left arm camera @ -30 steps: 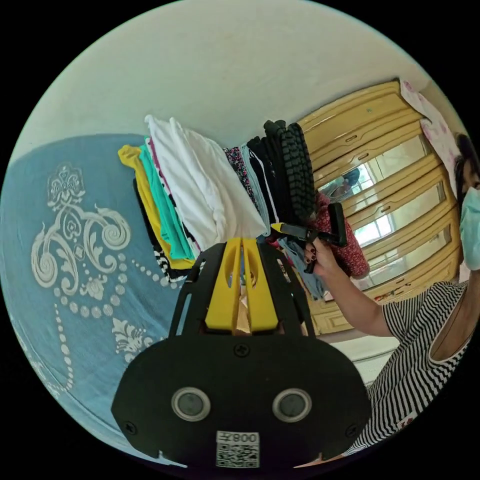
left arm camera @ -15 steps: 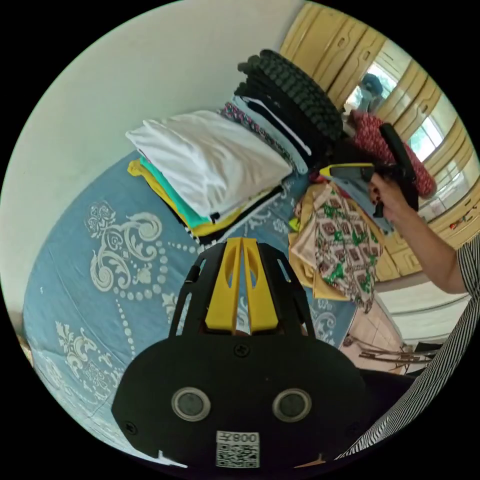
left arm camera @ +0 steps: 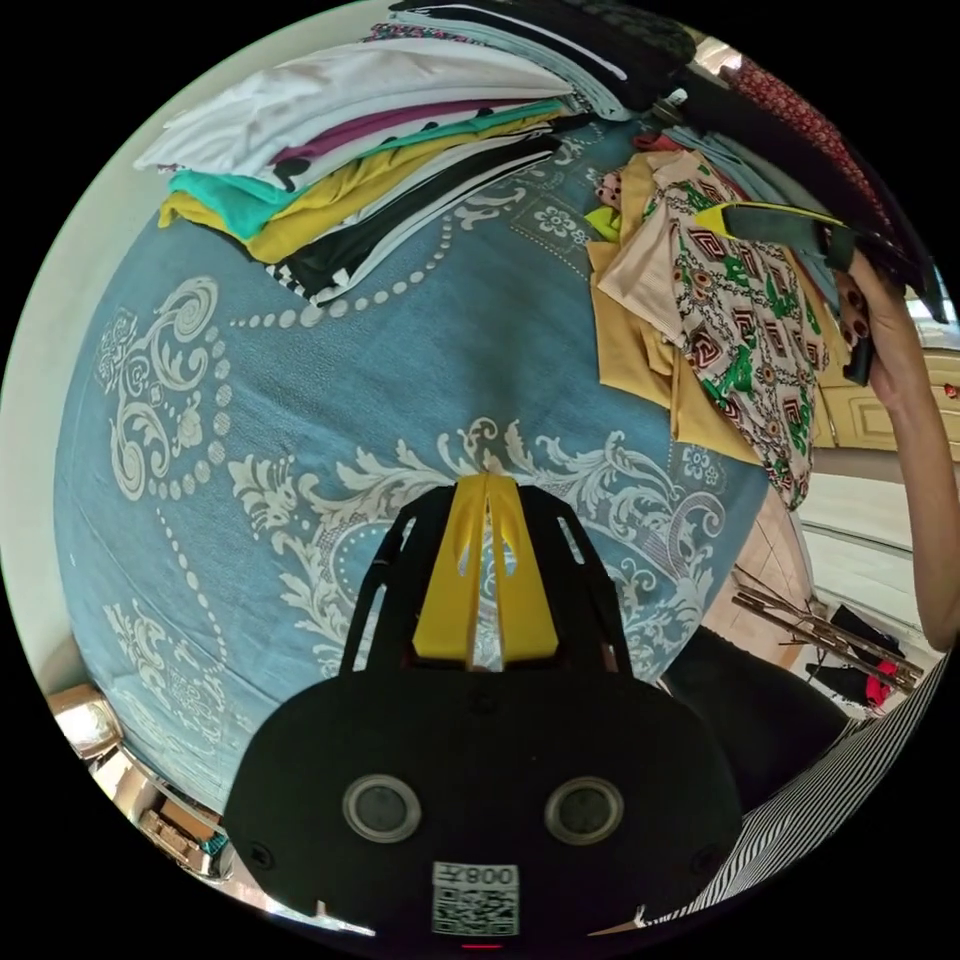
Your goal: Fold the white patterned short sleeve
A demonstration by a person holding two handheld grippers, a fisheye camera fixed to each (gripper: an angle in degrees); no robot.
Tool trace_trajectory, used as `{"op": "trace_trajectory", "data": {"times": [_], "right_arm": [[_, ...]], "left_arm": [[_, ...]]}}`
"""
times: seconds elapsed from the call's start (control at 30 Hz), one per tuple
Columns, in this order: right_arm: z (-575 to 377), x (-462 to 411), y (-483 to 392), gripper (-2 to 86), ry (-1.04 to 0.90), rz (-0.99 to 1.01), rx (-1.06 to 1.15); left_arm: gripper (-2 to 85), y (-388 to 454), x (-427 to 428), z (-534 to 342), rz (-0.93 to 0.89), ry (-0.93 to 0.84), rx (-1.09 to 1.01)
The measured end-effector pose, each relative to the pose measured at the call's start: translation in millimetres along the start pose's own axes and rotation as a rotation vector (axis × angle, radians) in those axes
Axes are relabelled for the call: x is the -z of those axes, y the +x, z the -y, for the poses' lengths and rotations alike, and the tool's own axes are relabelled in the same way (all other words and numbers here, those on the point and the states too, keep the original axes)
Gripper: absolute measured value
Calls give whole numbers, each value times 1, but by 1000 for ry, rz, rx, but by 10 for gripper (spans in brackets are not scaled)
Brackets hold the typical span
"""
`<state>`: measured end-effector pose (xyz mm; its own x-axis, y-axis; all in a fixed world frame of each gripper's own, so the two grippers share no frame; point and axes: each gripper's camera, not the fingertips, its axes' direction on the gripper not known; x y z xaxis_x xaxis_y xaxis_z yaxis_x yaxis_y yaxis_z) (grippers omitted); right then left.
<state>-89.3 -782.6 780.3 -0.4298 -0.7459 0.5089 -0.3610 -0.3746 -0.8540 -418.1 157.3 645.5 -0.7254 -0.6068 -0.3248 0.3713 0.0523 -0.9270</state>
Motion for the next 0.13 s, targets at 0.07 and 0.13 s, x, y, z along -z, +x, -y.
{"op": "trace_trajectory", "data": {"times": [0.07, 0.13], "right_arm": [[2, 6, -5, 89, 2, -49, -37], [3, 8, -5, 90, -11, -53, -71]], "left_arm": [[3, 2, 3, -2, -41, 30, -3], [4, 4, 4, -6, -70, 59, 2]]}}
